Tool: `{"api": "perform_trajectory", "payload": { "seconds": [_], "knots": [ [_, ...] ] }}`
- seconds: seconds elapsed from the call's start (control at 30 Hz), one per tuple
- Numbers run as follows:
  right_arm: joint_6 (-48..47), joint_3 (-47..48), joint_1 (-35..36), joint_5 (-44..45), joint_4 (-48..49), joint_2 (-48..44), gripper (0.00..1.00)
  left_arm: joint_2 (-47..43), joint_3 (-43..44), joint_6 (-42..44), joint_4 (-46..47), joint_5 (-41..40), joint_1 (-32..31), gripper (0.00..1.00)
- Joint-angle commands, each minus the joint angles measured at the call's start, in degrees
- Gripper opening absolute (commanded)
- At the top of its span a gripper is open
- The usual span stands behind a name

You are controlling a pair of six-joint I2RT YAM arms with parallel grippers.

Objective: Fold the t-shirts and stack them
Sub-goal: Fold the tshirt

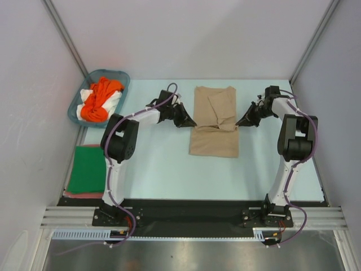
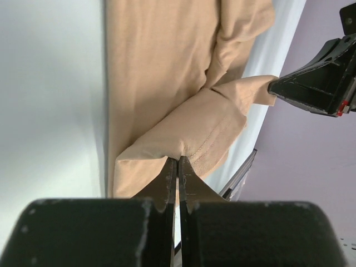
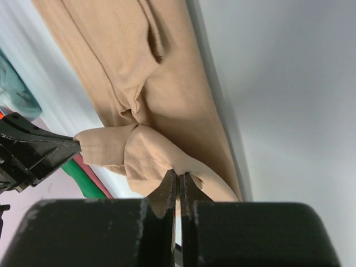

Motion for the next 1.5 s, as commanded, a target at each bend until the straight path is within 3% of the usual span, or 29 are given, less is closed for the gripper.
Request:
{"api": "perform_trajectory", "payload": {
  "seconds": [0.0, 0.1, 0.17, 0.3, 0.37, 0.4, 0.5, 0.53, 0.63, 0.77, 0.9, 1.0, 1.03, 1.1, 1.23, 1.33, 1.47],
  "knots": [
    [-1.1, 3.5, -0.5, -1.5, -0.8, 1.3, 0.00, 0.8, 3.2, -0.9, -0.3, 0.7, 0.5, 0.00],
    [-1.0, 4.1, -0.6, -1.7, -0.9, 2.1, 0.02, 1.9, 4.7, -1.4, -0.4, 0.6, 0.7, 0.01],
    [-1.1, 4.6, -0.8, -1.8, -0.9, 3.2, 0.09, 2.6, 5.5, -1.6, -0.5, 0.4, 0.7, 0.03],
    [-0.3, 6.7, -1.9, -2.9, -0.3, 5.8, 0.19, 4.4, 8.4, -0.4, -2.5, 0.3, 1.4, 0.18],
    [1.2, 9.2, -2.9, -2.9, 2.6, 7.4, 0.28, 4.6, 11.7, 3.7, -5.9, -3.5, 3.0, 0.30],
    [1.3, 11.6, -3.4, -3.7, 2.4, 8.9, 0.31, 4.5, 13.0, 5.2, -9.5, -4.9, 3.7, 0.31],
    [-1.3, 23.4, -6.2, -3.9, -6.2, 14.3, 0.41, 2.3, 17.7, 10.8, -16.7, -9.5, 6.3, 0.39],
    [-2.3, 24.7, -6.7, -2.4, -8.6, 13.0, 0.48, 0.9, 17.6, 11.8, -17.2, -10.1, 7.0, 0.41],
    [-6.0, 25.6, -7.2, 1.2, -12.4, 9.3, 0.56, -3.9, 14.5, 15.6, -18.3, -9.4, 6.6, 0.48],
    [-7.4, 13.9, -5.5, 2.6, -9.7, -2.0, 0.55, -10.1, 6.3, 19.8, -16.0, -4.0, 2.9, 0.50],
    [-5.3, -5.8, -0.9, 0.1, -0.6, -11.0, 0.49, -14.9, -0.3, 22.7, -10.3, -1.4, -3.5, 0.50],
    [-0.2, -12.9, 0.0, -2.5, 10.1, -14.2, 0.47, -13.7, -3.7, 19.0, -1.3, 3.7, -6.8, 0.49],
    [2.1, -17.3, -0.2, -6.3, 19.2, -14.4, 0.44, -12.9, -4.2, 17.6, 1.3, 5.8, -7.6, 0.49],
    [9.0, -19.5, -0.5, -10.2, 27.0, -11.5, 0.35, -9.3, -4.0, 13.7, 7.9, 8.2, -7.8, 0.49],
    [15.4, -17.3, -0.8, -15.4, 39.1, -2.3, 0.20, -1.2, 3.4, 11.5, 9.8, 9.9, -7.4, 0.48],
    [16.2, -13.9, -1.1, -17.6, 43.7, 3.9, 0.17, 6.4, 9.8, 8.6, 14.2, 11.1, -7.1, 0.48],
    [20.1, -11.5, -2.7, -21.6, 51.2, 10.0, 0.14, 14.2, 12.1, 2.1, 24.5, 9.6, -5.3, 0.48]
  ]
}}
